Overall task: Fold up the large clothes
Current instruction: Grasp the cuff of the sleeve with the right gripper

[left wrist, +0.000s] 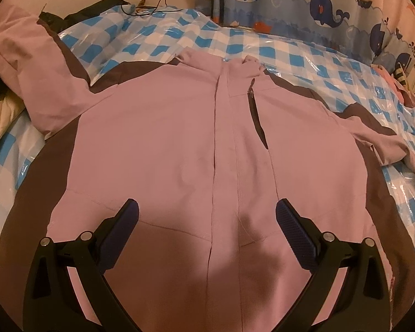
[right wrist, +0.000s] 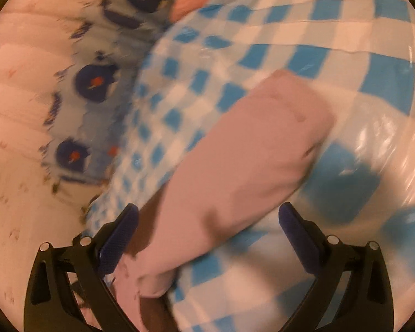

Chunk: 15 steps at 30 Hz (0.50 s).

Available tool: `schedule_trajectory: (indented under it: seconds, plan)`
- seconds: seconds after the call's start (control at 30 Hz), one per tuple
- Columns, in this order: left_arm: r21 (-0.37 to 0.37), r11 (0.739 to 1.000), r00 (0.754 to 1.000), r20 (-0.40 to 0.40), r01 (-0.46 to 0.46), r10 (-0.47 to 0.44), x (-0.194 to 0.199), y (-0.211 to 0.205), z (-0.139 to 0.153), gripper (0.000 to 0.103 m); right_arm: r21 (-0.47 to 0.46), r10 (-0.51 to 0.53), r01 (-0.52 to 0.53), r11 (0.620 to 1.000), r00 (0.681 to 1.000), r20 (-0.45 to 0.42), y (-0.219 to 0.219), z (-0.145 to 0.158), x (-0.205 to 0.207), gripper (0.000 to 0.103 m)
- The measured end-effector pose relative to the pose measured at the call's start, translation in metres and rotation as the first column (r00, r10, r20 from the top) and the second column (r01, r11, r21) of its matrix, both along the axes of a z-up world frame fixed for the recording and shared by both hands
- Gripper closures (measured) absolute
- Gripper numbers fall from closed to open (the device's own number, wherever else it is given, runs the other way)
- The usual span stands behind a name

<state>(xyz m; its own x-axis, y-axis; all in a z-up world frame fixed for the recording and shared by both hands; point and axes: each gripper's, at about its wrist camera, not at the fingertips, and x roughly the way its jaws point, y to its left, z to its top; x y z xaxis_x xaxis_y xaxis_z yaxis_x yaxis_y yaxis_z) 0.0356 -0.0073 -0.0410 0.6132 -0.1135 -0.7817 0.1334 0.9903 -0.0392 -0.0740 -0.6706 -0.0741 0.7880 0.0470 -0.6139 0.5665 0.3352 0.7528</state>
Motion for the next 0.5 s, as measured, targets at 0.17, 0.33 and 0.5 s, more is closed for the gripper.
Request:
schedule_trajectory:
  seconds: [0.17,0.33,0.5]
  plan:
    - [0.017,1.0,1.0,-0.009,0.003,-0.003,0.0,-0.004,-0.006,0.008,0.025,-0.015,0.017,1.0,0.998,-0.057,-0.017,-0.03,0.011,0.005]
    - [0.021,1.0,1.0,-0.01,0.007,-0.006,0.0,-0.004,-0.007,0.008,-0.04,-0.057,0.058,0.998,0.998,0.034,-0.015,-0.02,0.017,0.005]
    - [0.027,1.0,1.0,-0.02,0.012,-0.011,0.001,-0.006,-0.011,0.008,-0.046,-0.023,0.023,0.999,1.0,0.005,-0.013,-0.027,0.036,0.005]
